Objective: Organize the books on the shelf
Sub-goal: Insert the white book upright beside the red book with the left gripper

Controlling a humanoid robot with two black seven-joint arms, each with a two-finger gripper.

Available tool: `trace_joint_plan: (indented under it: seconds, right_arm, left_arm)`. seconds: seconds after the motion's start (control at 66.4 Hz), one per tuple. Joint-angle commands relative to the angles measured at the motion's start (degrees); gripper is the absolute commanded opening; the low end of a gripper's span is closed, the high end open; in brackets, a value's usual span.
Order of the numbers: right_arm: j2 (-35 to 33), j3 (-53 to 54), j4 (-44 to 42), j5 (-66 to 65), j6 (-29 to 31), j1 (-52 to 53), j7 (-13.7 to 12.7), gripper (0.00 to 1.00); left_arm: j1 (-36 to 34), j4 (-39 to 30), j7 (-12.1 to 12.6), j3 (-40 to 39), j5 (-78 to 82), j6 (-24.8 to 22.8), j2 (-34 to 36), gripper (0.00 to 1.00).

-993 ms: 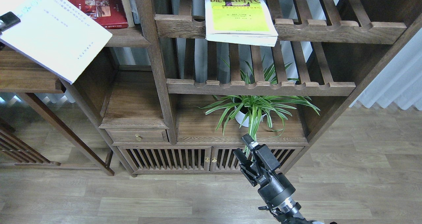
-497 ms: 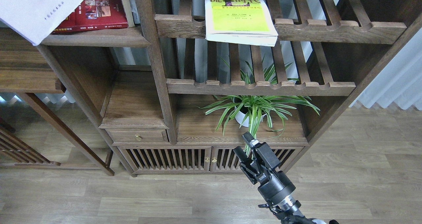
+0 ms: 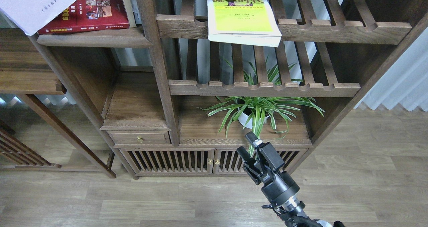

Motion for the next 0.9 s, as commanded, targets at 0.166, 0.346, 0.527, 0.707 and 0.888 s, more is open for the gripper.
trace_joint_plan:
  seconds: [0.166,0.346,0.527,0.707,0.888]
  right_arm:
    - [0.00,0.27,-0.08,0.08,0.00,0.73,0.09,0.99]
    - [0.00,0.35,-0.08,0.17,0.00,0.73,0.09,0.99]
    - [0.00,0.09,-0.17,0.17,0.00,0.73,0.09,0.99]
    - [0.00,-0.35,-0.17,0.08,0.00,0.90,0.09,0.99]
    - [0.00,-0.35,-0.17,0.08,0.00,1.34,0.09,0.99]
  left_arm:
    - [-4.75,4.24,-0.18,0.19,11.21,0.01,-9.06,0.03]
    - [-8.53,9.07,-0.45,0.19,17.10,0.01,-13.98,0.03]
    - [-11.08,13.64,-1.24,-1.04,21.68,0.01,-19.96,0.03]
    - [-12.05,16.02,-3.08,-1.04,22.56,0.01,-23.83,0.03]
    - [-12.14,19.44,-4.67,-1.04,24.93,0.41,-25.68,0.03]
